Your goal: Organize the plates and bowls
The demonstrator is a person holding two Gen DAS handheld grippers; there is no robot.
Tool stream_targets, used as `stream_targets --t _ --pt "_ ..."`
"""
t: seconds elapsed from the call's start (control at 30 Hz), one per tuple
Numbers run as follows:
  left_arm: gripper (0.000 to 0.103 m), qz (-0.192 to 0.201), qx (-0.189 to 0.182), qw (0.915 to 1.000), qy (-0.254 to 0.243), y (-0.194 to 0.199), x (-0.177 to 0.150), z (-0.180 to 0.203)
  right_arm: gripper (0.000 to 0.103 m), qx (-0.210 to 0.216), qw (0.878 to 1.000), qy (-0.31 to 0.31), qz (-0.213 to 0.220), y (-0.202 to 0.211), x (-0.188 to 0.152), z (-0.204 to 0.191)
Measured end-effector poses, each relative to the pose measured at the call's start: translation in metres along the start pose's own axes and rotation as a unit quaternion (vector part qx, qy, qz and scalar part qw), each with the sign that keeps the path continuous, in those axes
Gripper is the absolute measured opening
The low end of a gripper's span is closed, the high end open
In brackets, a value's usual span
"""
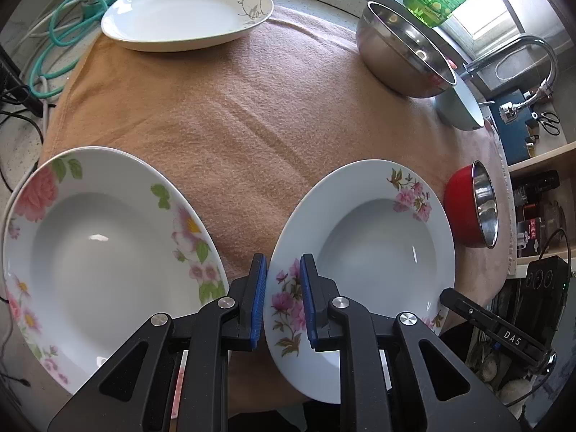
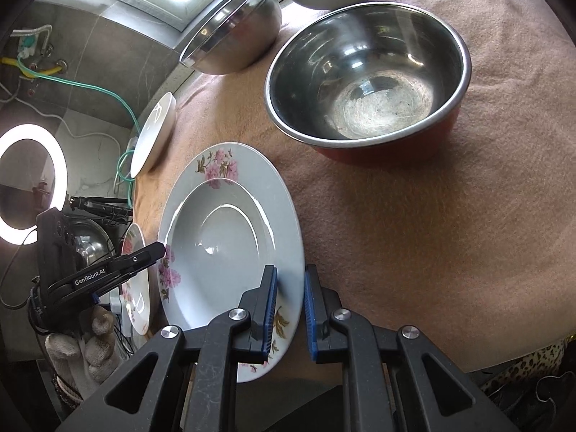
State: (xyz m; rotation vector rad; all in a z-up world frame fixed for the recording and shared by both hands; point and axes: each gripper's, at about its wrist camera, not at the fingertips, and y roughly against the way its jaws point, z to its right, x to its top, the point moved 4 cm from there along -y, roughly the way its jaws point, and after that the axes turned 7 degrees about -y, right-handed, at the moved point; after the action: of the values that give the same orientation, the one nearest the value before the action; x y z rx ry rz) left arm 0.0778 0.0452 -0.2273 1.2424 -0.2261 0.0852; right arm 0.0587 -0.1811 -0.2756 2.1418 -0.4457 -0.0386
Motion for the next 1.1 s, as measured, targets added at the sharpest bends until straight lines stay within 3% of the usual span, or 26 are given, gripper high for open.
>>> stream_targets --t 0.6,1.1 --pt "0.017 0.004 0.0 1.0 0.002 0.001 -0.002 0.0 0.016 -0.008 1.0 0.01 -0.002 -0.002 -0.007 -0.001" --pt "0.017 0.039 -0.003 0.9991 0.015 0.024 0.008 -0.004 0.028 -0.048 0.998 0.03 0.029 0.022 -0.004 0.008"
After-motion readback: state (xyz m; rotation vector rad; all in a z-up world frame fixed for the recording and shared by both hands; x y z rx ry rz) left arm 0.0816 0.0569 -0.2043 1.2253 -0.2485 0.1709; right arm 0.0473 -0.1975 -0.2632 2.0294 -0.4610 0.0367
